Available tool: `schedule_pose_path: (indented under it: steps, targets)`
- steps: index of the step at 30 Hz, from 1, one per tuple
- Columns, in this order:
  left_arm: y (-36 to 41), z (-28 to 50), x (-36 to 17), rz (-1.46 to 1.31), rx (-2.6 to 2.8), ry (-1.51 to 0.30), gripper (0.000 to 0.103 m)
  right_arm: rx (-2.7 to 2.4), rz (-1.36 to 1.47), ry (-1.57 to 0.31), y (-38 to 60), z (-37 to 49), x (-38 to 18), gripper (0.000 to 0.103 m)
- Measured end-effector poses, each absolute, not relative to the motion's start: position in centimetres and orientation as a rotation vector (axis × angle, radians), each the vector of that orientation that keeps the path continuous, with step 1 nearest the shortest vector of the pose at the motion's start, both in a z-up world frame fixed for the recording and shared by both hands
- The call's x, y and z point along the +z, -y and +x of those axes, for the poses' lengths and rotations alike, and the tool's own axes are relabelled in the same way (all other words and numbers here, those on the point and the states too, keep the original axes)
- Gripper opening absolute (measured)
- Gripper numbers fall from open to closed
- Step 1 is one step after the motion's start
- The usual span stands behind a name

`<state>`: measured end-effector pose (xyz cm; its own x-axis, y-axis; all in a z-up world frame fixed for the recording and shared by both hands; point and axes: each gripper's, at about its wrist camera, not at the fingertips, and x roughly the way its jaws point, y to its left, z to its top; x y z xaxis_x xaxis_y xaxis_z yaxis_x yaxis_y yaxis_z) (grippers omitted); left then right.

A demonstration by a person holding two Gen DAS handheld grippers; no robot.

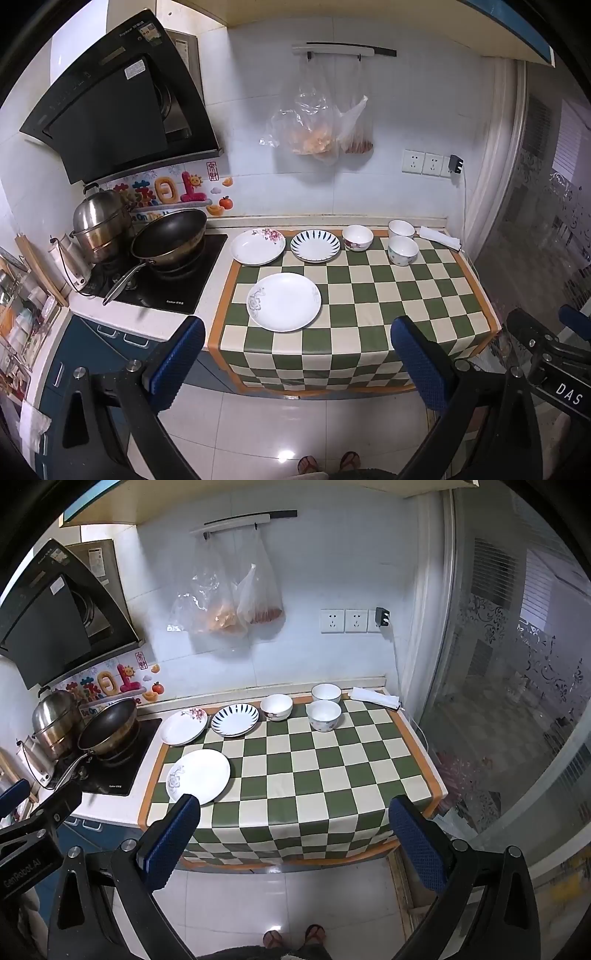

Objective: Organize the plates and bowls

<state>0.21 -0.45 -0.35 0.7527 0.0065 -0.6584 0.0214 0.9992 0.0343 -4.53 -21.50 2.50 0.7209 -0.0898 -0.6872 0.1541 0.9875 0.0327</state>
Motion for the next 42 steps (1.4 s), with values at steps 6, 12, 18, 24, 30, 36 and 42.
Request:
schedule_pose_path:
  steps: [6,12,18,24,30,36,42]
  targets:
    - [0.16,0.25,0.22,0.038,-0.013,-0.719,0.103,-0.133,0.093,-0.748,21.71,-4.61,2.56,0.103]
    - [0.12,0.22,0.22,0.037,-0.013,-0.718,0.103,-0.134,0.097,-0.744,21.41,-4.63,2.83,0.103]
    - [0.08,-0.12,0.5,0.039,-0.012,-0.715,0.103,-0.132,0.099,-0.745,21.36,-4.64,2.82,0.103]
    - [0.01,0.09,0.43,0.038,-0.012,-0.714,0.103,-0.131,0.102,-0.743,21.21,-4.66,2.99,0.103]
    - [-0.01,0.15,0.48,0.039,-0.012,-0.715,0.103,-0.128,0.103,-0.744,21.1,-4.74,3.16,0.103]
    - [-0.39,0.46,0.42,0.042,-0.014,-0.713,0.103,-0.127,0.104,-0.743,21.02,-4.73,3.04,0.103]
    - [-0.51,0.58,0.4,0.044,-0.015,-0.712,0.103,-0.126,0.105,-0.743,20.92,-4.67,2.91,0.103]
